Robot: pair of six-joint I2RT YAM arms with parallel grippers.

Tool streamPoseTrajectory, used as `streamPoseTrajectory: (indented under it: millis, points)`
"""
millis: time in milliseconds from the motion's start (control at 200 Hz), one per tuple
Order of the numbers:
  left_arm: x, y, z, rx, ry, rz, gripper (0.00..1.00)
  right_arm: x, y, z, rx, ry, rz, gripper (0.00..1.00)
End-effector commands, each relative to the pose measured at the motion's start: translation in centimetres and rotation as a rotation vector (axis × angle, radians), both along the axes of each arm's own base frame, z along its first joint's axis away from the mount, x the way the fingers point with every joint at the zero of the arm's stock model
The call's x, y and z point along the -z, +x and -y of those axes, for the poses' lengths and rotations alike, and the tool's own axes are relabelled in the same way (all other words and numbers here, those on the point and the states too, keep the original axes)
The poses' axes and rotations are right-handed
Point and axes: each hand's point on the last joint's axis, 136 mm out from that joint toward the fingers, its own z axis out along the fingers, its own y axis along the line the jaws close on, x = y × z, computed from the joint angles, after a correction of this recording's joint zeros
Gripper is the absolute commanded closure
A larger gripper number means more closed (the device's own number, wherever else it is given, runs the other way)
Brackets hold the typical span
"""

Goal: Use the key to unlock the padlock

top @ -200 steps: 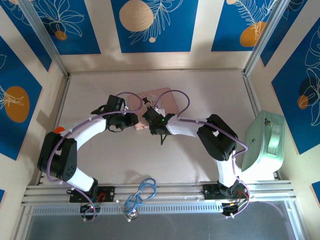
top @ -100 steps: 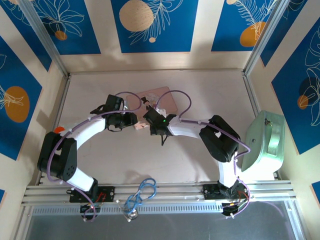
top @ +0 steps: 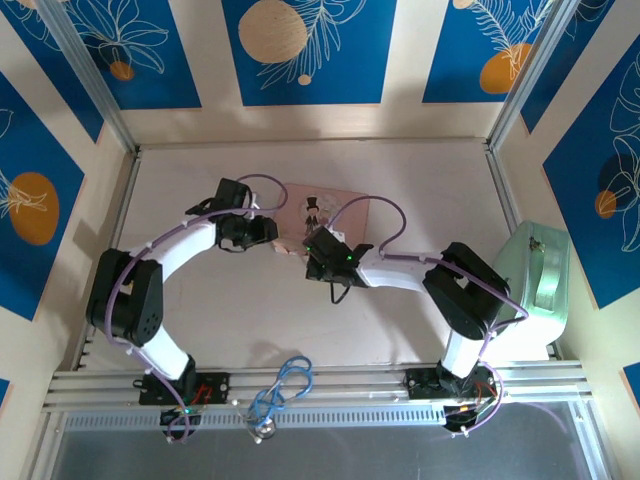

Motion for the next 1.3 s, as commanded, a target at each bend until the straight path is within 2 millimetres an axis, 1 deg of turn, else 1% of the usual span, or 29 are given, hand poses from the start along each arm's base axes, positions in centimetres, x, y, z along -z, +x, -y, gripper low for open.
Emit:
streamPoseTrajectory:
  millis: [0, 240, 385, 465, 590, 690, 795, 885, 980, 1045, 1086, 1181, 1231, 1296]
  points:
    - [2.2, 0.2, -2.1, -0.049, 0.085, -0.042, 0.61, 0.9, -0.9, 0.3, 0.036, 0.050, -0.076, 1.00]
    - [0.7, -0.2, -1.7, -0.062, 0.025, -0.015, 0.60, 1.6, -0.4, 0.5, 0.049, 0.020, -0.084, 1.00]
    - [1.1, -1.4, -1.8, -0.073, 0.007, -0.023, 0.60, 1.8, -0.2, 0.6, 0.049, 0.006, -0.087, 1.00]
    - [1.4, -1.9, -1.8, -0.085, -0.013, -0.029, 0.60, 2.0, -0.2, 0.9, 0.043, -0.030, -0.094, 1.00]
    - [1.5, -2.5, -1.4, -0.100, -0.057, -0.045, 0.60, 1.9, 0.0, 1.3, 0.016, -0.081, -0.096, 1.00]
    - [0.5, -2.1, -1.2, -0.106, -0.079, -0.024, 0.58, 1.7, 0.4, 1.4, -0.004, -0.067, -0.096, 1.00]
    - [-1.3, -1.3, -1.2, -0.105, -0.073, 0.017, 0.55, 1.6, 0.9, 1.3, -0.013, -0.061, -0.100, 1.00]
    - [-2.5, -0.8, -1.0, -0.110, -0.095, 0.048, 0.53, 2.0, 0.7, 1.0, -0.026, -0.051, -0.103, 0.93]
    - [-3.4, -0.6, -0.9, -0.118, -0.122, 0.078, 0.52, 2.2, 0.6, 0.8, -0.023, -0.041, -0.104, 0.75]
    - [-3.9, -0.5, -0.8, -0.123, -0.130, 0.090, 0.52, 1.6, 0.8, 1.0, -0.011, -0.038, -0.088, 0.64]
    - [-4.2, -0.3, -0.7, -0.126, -0.136, 0.094, 0.51, 1.3, 0.8, 1.2, -0.006, -0.045, -0.076, 0.60]
    - [-4.9, 0.6, -0.3, -0.110, -0.144, 0.114, 0.48, 0.6, 0.9, 1.8, 0.019, -0.055, -0.028, 0.52]
    - [-5.0, 1.4, 0.0, -0.095, -0.142, 0.121, 0.47, 0.1, 0.9, 1.9, 0.034, -0.040, 0.014, 0.51]
    - [-5.0, 2.4, 0.5, -0.070, -0.140, 0.134, 0.47, -1.1, 1.0, 1.8, 0.051, -0.012, 0.083, 0.51]
